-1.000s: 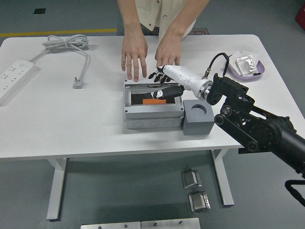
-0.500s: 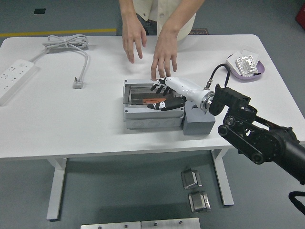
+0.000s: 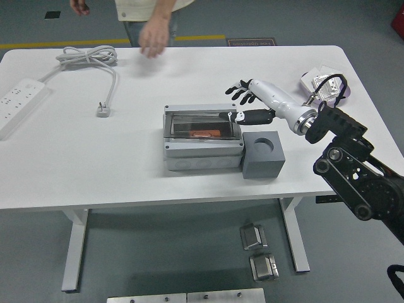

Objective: Fetch the battery,place it into the box,close the lid of the box

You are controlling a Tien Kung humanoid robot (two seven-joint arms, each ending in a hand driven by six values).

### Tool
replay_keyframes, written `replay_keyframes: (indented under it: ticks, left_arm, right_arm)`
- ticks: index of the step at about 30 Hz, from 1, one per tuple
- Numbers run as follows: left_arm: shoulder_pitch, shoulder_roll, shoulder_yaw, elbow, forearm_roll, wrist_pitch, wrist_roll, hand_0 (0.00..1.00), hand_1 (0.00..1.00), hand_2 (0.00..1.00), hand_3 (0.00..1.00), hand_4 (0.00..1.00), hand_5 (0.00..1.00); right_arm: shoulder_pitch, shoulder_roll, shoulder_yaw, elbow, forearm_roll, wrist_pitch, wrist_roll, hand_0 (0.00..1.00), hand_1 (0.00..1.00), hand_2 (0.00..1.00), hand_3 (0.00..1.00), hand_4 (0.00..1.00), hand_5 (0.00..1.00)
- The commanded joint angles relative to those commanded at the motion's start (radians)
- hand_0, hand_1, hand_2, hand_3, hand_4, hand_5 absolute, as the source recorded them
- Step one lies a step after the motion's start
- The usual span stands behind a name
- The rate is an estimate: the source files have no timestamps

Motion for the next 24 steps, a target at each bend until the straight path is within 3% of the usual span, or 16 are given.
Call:
replay_keyframes:
  ticks: [4, 11, 19, 24]
  left_arm:
    - [-0.003, 0.003, -0.006, 0.0, 0.001, -0.001, -0.001, 0.61, 0.63, 0.63, 0.67, 0.698, 0.201]
    - [-0.009, 0.016, -0.001, 0.0, -0.007, 0.0, -0.005, 0.61, 0.63, 0.631, 0.67, 0.698, 0.202]
    - [-0.007, 0.031, 0.005, 0.0, -0.026, 0.003, -0.014, 0.61, 0.63, 0.63, 0.671, 0.699, 0.203]
    - [-0.009, 0.031, 0.018, 0.0, -0.049, 0.005, -0.02, 0.611, 0.63, 0.63, 0.67, 0.699, 0.203]
  right_arm:
    - [-0.057, 0.028, 0.102, -0.009, 0.083, -0.041, 0.059, 0.564, 0.559, 0.669, 0.736, 0.901, 0.655]
    - [-0.155, 0.063, 0.239, -0.081, 0.296, -0.107, 0.185, 0.538, 0.544, 0.65, 0.706, 0.898, 0.662]
    - [-0.199, 0.087, 0.248, -0.128, 0.538, -0.147, 0.245, 0.533, 0.529, 0.633, 0.676, 0.894, 0.66]
    - [-0.203, 0.096, 0.243, -0.128, 0.65, -0.14, 0.251, 0.54, 0.54, 0.628, 0.67, 0.897, 0.669]
